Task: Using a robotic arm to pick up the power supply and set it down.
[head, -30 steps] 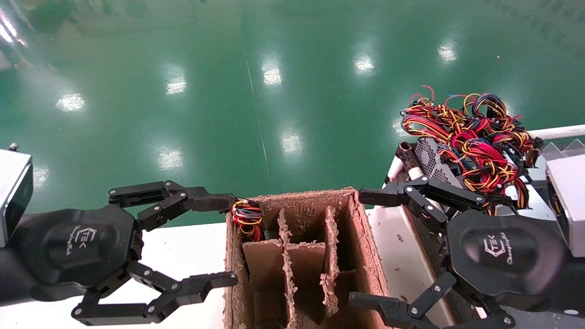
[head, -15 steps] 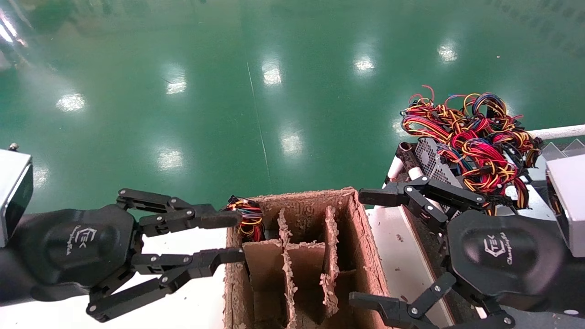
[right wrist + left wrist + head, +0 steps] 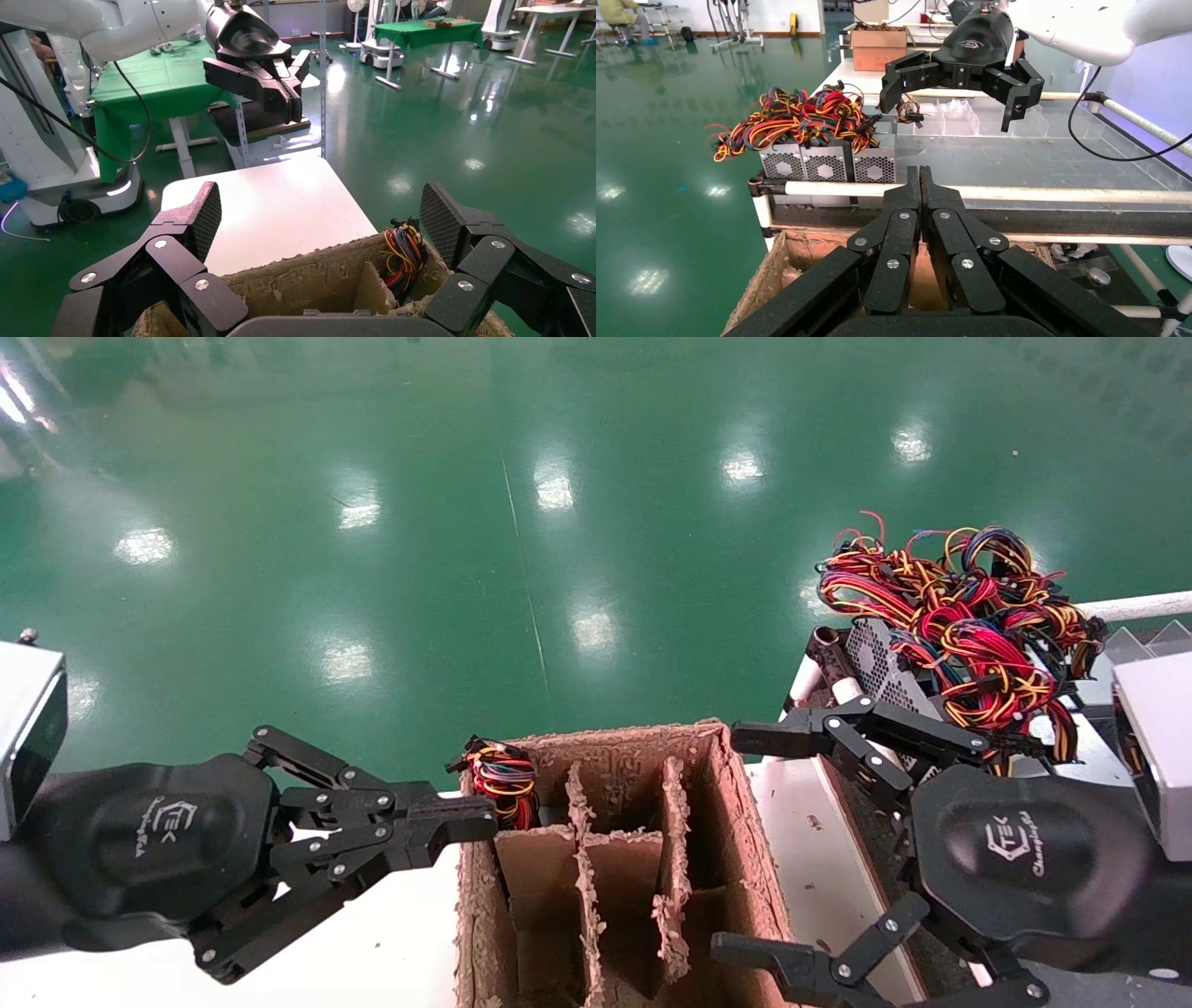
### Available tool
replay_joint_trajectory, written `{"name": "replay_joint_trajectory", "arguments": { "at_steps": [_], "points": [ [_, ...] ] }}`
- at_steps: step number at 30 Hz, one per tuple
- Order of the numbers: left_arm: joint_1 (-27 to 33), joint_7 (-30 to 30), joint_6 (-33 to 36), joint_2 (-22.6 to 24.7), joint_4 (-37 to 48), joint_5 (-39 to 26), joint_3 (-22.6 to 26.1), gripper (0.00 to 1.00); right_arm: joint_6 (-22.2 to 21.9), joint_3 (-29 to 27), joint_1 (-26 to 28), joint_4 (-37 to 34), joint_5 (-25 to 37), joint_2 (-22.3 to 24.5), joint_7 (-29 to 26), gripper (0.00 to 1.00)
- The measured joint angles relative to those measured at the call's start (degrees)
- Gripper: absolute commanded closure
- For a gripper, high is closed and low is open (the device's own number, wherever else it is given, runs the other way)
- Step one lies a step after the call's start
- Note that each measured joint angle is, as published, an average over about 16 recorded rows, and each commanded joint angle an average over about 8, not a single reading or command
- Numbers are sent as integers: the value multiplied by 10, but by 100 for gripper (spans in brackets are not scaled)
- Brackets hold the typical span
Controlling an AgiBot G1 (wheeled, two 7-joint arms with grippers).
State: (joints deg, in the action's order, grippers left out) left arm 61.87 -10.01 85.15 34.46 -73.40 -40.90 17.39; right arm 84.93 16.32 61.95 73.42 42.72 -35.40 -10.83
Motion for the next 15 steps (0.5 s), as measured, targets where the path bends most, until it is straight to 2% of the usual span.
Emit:
{"name": "replay_joint_trajectory", "arguments": {
  "at_steps": [4, 5, 15],
  "points": [
    [0, 0, 0, 0, 0, 0, 0, 3, -16, 6, 3, 4, 14, -7, -4, 0],
    [0, 0, 0, 0, 0, 0, 0, 0, -21, 7, 4, 5, 19, -9, -5, 0],
    [0, 0, 0, 0, 0, 0, 0, 0, -96, 44, 23, 19, 102, -51, -31, 0]
  ]
}}
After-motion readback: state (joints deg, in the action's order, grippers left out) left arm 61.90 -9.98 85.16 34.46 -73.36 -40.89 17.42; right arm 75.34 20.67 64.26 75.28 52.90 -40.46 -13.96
